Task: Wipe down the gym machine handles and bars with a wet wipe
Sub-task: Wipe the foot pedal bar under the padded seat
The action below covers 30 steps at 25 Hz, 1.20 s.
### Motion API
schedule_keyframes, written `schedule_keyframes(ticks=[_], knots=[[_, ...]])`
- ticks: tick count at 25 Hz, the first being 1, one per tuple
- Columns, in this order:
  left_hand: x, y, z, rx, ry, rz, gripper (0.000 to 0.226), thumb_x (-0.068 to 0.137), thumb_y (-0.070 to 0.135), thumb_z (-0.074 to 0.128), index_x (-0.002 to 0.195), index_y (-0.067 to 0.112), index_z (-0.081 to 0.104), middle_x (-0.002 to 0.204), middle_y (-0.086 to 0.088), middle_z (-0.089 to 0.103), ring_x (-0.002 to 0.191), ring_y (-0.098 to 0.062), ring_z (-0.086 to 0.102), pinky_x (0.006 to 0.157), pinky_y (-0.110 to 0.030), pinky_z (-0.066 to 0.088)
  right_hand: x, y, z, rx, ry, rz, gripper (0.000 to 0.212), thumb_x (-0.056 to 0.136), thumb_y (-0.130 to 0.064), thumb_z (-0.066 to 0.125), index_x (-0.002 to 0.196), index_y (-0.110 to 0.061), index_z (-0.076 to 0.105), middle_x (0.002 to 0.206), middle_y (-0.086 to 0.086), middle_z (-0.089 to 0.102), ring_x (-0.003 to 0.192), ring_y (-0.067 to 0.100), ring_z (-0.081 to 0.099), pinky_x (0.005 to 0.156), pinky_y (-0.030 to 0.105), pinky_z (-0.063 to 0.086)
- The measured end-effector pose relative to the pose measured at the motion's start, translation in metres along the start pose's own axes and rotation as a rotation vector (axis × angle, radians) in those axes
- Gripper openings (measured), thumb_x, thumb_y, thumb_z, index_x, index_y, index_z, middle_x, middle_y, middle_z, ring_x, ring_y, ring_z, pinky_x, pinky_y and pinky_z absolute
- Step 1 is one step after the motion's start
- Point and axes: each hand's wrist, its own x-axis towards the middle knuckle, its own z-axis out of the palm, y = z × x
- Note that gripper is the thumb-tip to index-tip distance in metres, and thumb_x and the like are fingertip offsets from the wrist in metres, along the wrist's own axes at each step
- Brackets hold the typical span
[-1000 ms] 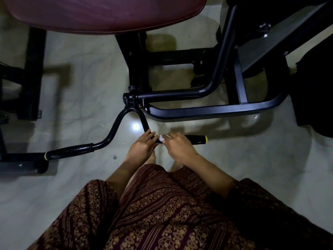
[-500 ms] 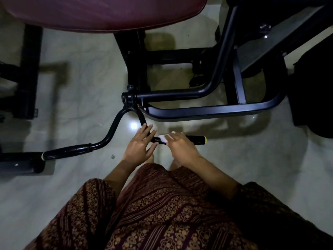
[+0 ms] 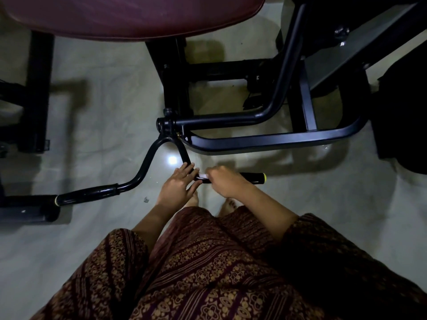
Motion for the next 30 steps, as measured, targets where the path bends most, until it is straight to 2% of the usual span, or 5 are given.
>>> schedule_keyframes(ticks=[7, 12, 17, 21, 30], knots=[[0.001, 0.002, -0.001, 0.037, -0.015, -0.008, 0.068, 0.098, 0.05, 0.022, 0.107, 0.0, 0.067, 0.113, -0.019, 0.065, 0.106, -0.039, 0.061, 0.087, -0.054, 0.047, -0.061, 0.08, -0.003, 0.117, 0.163, 0.372, 0.041, 0.094, -0.005, 0.034, 0.128, -0.013, 0.055, 0.115, 0.017, 0.063, 0.108, 0.034, 0.055, 0.098, 0.039, 0.04], [0.004, 0.003, -0.001, 0.067, -0.034, 0.046, 0.064, 0.098, 0.045, 0.027, 0.104, -0.003, 0.068, 0.108, -0.019, 0.067, 0.102, -0.037, 0.063, 0.088, -0.053, 0.047, -0.043, 0.029, 0.042, -0.218, 0.315, -0.124, 0.064, 0.053, 0.007, 0.067, 0.117, 0.003, 0.061, 0.113, 0.021, 0.064, 0.107, 0.04, 0.06, 0.091, 0.049, 0.046], [0.005, 0.003, -0.004, 0.052, -0.06, 0.043, 0.048, 0.088, 0.034, 0.043, 0.105, -0.003, 0.068, 0.107, -0.019, 0.068, 0.103, -0.037, 0.063, 0.088, -0.053, 0.047, -0.051, 0.067, 0.034, -0.414, 0.305, -0.425, 0.053, 0.075, 0.001, 0.032, 0.12, -0.002, 0.059, 0.125, 0.014, 0.06, 0.12, 0.028, 0.053, 0.112, 0.033, 0.022], [0.003, 0.006, -0.004, 0.044, -0.06, 0.017, 0.048, 0.088, 0.034, 0.042, 0.107, -0.003, 0.067, 0.11, -0.018, 0.067, 0.107, -0.036, 0.061, 0.091, -0.052, 0.044, -0.076, 0.115, 0.029, -0.404, 0.375, -0.44, 0.046, 0.084, 0.0, 0.035, 0.129, -0.005, 0.041, 0.134, 0.013, 0.052, 0.144, 0.015, 0.006, 0.117, 0.028, 0.002], [0.003, 0.007, -0.005, 0.044, -0.064, 0.021, 0.047, 0.088, 0.034, 0.044, 0.105, -0.003, 0.067, 0.109, -0.019, 0.067, 0.104, -0.036, 0.062, 0.087, -0.051, 0.048, -0.03, 0.071, 0.029, -0.675, 0.26, -0.743, 0.032, 0.082, -0.004, 0.047, 0.104, -0.002, 0.07, 0.129, 0.005, 0.059, 0.128, 0.027, 0.044, 0.113, 0.035, 0.026]])
